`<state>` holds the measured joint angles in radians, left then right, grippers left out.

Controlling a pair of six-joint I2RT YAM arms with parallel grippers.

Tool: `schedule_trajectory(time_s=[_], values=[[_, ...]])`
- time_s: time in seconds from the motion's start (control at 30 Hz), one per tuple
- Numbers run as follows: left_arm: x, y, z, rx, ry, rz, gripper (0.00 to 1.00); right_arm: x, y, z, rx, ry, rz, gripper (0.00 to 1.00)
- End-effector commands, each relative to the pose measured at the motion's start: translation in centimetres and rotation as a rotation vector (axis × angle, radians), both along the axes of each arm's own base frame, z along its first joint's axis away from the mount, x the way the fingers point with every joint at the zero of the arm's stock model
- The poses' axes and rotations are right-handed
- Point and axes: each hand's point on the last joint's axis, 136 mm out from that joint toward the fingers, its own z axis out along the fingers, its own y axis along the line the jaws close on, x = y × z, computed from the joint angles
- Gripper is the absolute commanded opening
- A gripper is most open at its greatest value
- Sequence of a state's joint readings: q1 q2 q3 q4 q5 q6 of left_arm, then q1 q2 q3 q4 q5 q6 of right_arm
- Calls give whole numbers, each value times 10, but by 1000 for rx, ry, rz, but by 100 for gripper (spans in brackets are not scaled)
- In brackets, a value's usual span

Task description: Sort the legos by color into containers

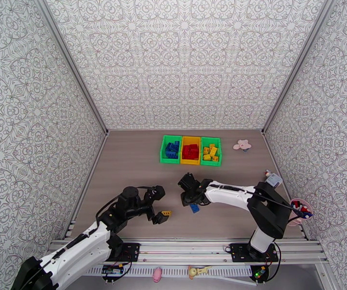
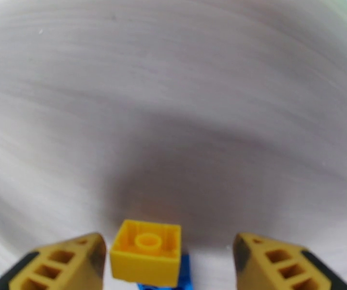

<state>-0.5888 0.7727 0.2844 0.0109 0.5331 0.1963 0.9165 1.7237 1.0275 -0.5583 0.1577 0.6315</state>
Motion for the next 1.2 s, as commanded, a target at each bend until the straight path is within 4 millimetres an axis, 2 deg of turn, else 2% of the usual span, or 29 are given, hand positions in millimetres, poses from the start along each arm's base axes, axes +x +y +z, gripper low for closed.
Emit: schedule_trajectory(time_s=[0.0,0.3,0.4,0.5,0.8,0.97,1.17], values=[[0,-3,12,-27,-40,-34,100,0,9,1,18,13,11,66],[-4,-5,11,-26,-43,-55,100,-2,7,-1,4,28,11,50],[-4,-5,12,-27,-45,-55,100,-1,6,2,6,18,6,39],[-4,-5,11,-26,-46,-59,100,1,5,6,7,-2,1,36],[-14,-9,9,-4,-77,-91,100,16,0,42,49,-133,-25,29],[0,-8,18,21,-114,11,100,24,-6,69,92,-237,-46,25],[11,-16,32,8,-178,126,100,35,-19,99,124,-369,-75,22]])
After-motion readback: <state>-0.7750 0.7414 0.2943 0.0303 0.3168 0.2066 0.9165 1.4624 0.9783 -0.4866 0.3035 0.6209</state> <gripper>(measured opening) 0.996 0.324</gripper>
